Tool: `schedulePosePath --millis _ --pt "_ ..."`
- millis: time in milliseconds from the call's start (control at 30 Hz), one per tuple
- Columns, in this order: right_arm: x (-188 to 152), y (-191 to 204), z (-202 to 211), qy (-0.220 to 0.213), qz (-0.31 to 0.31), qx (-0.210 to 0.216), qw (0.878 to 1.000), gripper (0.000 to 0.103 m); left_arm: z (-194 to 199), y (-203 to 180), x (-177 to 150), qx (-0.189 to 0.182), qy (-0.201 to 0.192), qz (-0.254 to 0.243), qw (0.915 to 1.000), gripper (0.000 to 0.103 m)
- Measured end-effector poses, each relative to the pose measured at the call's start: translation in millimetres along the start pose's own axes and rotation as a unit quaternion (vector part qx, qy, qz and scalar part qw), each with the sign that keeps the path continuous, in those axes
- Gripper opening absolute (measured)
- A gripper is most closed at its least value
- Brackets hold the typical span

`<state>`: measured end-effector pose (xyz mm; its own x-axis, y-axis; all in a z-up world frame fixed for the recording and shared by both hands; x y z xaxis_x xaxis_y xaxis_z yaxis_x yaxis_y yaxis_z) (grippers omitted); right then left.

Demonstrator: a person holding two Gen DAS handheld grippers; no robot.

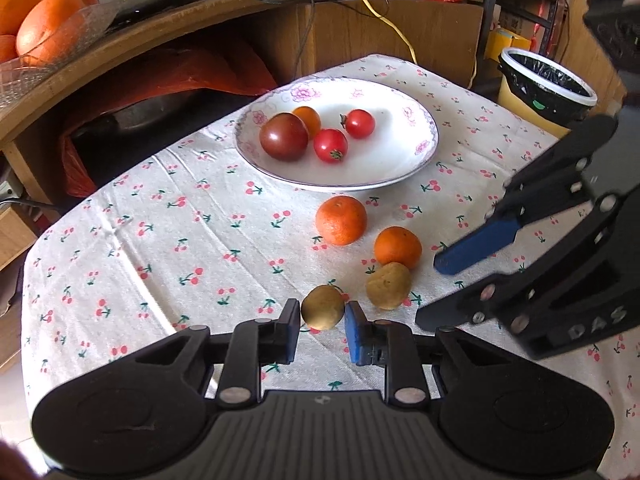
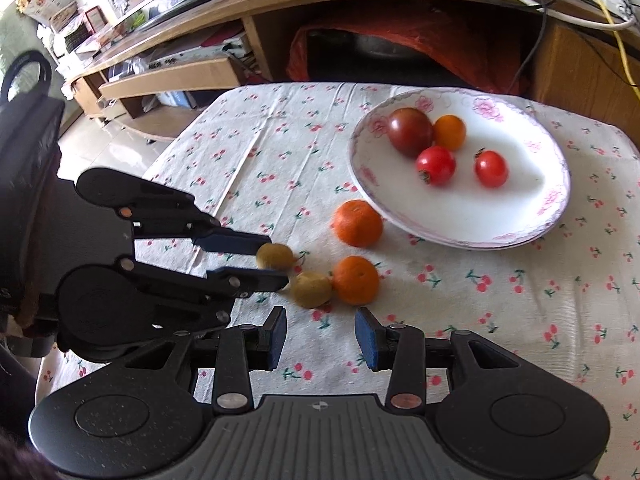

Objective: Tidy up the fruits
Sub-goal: 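Withdraw both tools from the bowl toward the remaining oranges and potatoes, then grasp a small potato with the left tool while the right tool grasps another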

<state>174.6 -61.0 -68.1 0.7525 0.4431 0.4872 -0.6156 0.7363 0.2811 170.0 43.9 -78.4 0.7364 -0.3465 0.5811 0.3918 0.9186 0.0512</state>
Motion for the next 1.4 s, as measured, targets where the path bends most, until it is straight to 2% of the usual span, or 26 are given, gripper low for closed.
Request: schedulePosePath --millis 300,767,867,933,1200,1400 --pt "2.2 6.8 -17.1 0.014 -0.008 -0.005 1.0 0.035 5.4 9.9 -8.7 -0.005 0.006 0.01 0.9999 0.033" --pt "13.1 11.3 -28.0 -0.013 -0.002 -0.026 1.0 0.034 5.2 24.4 -10.5 -0.003 0.006 0.032 0.9995 0.033" --pt "14.1 12.3 -28.9 -0.012 0.008 -0.032 0.999 0.032 5.3 24.0 -9.0 -0.005 0.004 0.031 0.9995 0.033" --pt "13.8 11.8 -28.1 -0.011 0.013 -0.04 0.999 0.024 5.9 23.2 -7.2 -0.006 0.001 0.028 0.9996 0.033" --pt "8.4 14.1 -20.7 -0.001 0.007 -0.022 1.0 0.024 -2.2 25.7 0.0 0.002 -0.001 0.036 0.9993 0.034" --pt "1.7 9.4 -15.3 0.006 -0.003 -0.02 1.0 0.024 -10.9 21.2 6.0 -0.007 -0.001 0.038 0.9993 0.037"
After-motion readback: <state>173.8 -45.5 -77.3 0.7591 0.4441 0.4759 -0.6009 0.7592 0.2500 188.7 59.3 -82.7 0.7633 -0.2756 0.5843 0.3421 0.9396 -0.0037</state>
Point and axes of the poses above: each gripper's, at about its wrist camera, not at the fingertips, and z roughly against the way its jaws point, y to its left, x to its top, the point moved 6 cm from there along -z, roughly the way its jaws point, and after that the axes turned 3 degrees about x, right-handed, at the moved point
